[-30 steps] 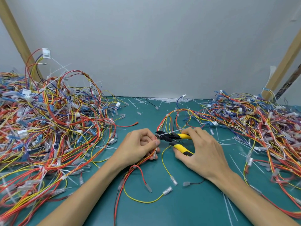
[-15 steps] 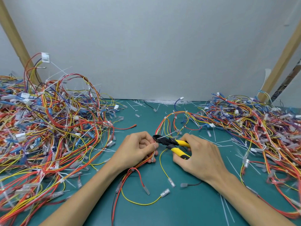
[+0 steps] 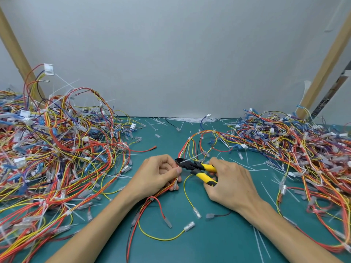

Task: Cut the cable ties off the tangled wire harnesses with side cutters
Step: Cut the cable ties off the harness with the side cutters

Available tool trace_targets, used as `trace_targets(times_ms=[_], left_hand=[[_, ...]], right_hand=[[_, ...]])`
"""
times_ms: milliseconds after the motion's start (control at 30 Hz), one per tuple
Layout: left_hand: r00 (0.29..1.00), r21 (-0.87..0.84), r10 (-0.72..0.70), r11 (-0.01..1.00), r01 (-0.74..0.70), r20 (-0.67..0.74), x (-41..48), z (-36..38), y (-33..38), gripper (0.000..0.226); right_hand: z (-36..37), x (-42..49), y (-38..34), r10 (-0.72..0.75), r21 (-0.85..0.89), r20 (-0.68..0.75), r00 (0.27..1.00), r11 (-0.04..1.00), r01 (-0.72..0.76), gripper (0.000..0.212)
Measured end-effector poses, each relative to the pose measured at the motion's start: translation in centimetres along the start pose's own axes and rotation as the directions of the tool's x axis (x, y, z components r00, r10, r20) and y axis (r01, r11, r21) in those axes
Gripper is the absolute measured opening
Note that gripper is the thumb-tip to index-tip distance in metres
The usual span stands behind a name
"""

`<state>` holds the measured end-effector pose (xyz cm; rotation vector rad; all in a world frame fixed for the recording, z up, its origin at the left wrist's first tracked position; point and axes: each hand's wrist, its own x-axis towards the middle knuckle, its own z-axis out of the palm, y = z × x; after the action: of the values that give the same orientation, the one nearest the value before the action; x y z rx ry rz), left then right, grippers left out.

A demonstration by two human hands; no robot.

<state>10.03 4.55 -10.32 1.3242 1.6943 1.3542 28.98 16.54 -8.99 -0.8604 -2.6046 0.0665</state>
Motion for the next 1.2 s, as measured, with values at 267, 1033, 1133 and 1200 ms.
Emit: trace_targets(times_ms=[267, 1033, 1133, 1200], left_hand=[[1.0, -0.014, 0.002, 1.0, -0.002, 0.015, -0.09, 0.0, 0.02, 0.017], [1.0, 0.012, 0.009, 1.0, -0.009, 0.019, 0.03, 0.09, 0.03, 0.017], [1.0, 0.007, 0.01, 1.0, -0.01, 0.02, -0.03, 0.05, 0.05, 0.016], [1.0, 0.004, 0.012, 1.0, -0.012, 0.017, -0.06, 0.06, 0.04, 0.016]], right_hand=[[-0.21, -0.04, 0.14, 0.005, -0.002, 0.014, 1.0, 1.0, -0.005, 0.024], [-0.06, 0.09, 0.34, 0.0, 0.037, -0.012, 1.0, 0.999, 0.001, 0.017], [-0.12, 0.1, 0.34, 0.009, 0.04, -0.01, 1.0, 0.999, -0.009, 0.019], [-0.16, 0.11, 0.3, 0.018, 0.04, -0.012, 1.0, 0.999, -0.018, 0.019]])
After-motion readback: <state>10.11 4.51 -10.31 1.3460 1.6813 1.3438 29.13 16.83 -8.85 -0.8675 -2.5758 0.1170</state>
